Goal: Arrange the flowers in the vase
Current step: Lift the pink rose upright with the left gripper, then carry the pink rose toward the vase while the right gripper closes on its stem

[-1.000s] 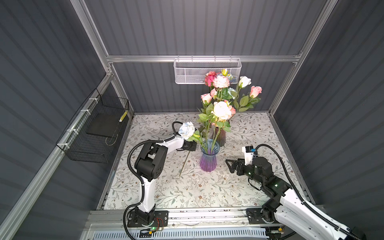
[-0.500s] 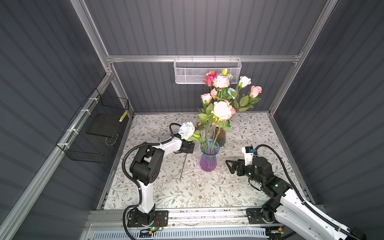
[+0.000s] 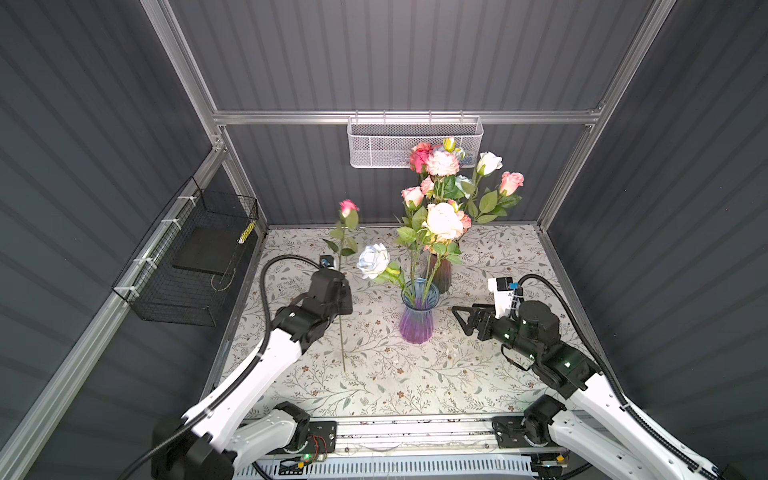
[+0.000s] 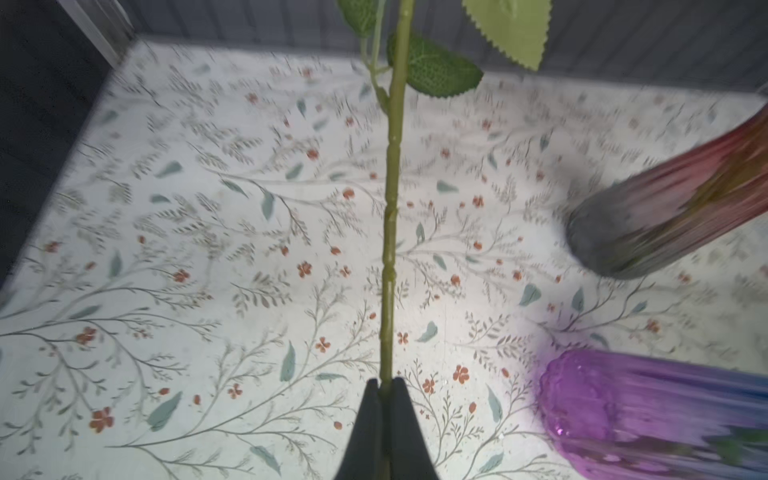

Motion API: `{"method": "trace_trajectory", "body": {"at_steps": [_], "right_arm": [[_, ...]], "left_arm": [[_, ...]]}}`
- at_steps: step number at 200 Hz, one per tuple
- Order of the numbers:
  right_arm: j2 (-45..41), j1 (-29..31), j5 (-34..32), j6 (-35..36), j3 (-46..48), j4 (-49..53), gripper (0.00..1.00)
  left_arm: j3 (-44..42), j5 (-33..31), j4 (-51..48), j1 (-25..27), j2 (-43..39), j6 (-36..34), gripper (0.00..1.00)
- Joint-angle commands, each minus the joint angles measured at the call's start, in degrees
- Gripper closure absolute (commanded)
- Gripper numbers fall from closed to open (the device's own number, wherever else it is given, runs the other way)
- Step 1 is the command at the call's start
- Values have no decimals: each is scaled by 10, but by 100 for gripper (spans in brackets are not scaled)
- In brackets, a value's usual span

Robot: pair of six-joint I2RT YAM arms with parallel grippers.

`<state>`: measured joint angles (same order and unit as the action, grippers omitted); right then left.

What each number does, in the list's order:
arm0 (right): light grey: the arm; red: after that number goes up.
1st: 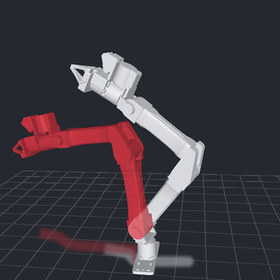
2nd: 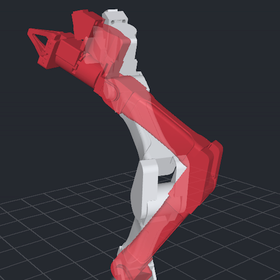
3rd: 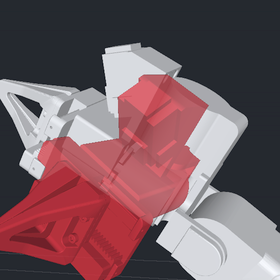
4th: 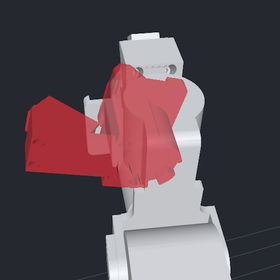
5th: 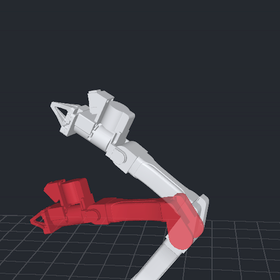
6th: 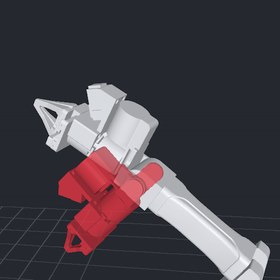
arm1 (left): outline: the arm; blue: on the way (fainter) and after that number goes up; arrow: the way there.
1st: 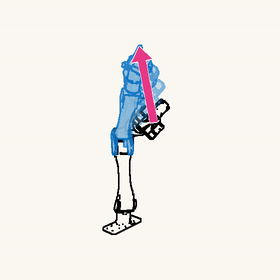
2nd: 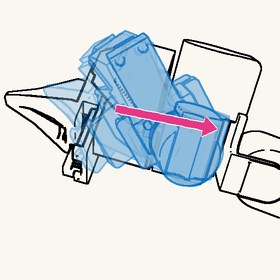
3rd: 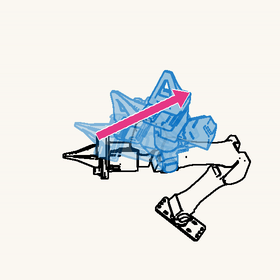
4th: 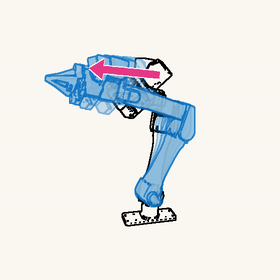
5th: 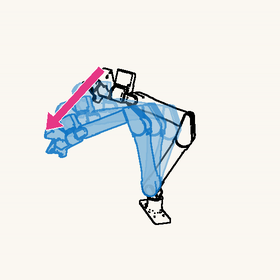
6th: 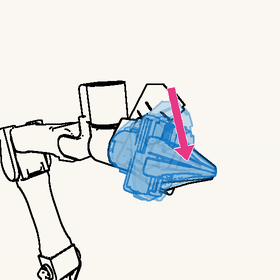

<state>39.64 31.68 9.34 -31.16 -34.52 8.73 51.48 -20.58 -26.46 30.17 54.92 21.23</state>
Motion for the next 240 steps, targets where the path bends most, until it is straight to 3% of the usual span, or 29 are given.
{"method": "trace_trajectory", "body": {"at_steps": [1,22,42,81,113,149,240], "right_arm": [[-4,6,8,-7,-44,15,13],[-10,18,0,4,-79,15,14],[-6,35,3,26,-122,18,16],[34,104,1,79,-217,25,25],[88,181,-16,122,-305,38,38],[162,252,-51,171,-396,49,40],[325,262,12,187,-541,15,34]], "left_arm": [[-33,-3,42,1,-130,-48,100],[-46,54,114,1,-241,-102,100],[-23,160,145,1,-279,-144,100],[57,355,143,0,-210,-117,100],[95,467,181,1,-167,-74,100],[103,529,228,1,-137,-31,100],[94,586,297,5,-94,30,100]]}}
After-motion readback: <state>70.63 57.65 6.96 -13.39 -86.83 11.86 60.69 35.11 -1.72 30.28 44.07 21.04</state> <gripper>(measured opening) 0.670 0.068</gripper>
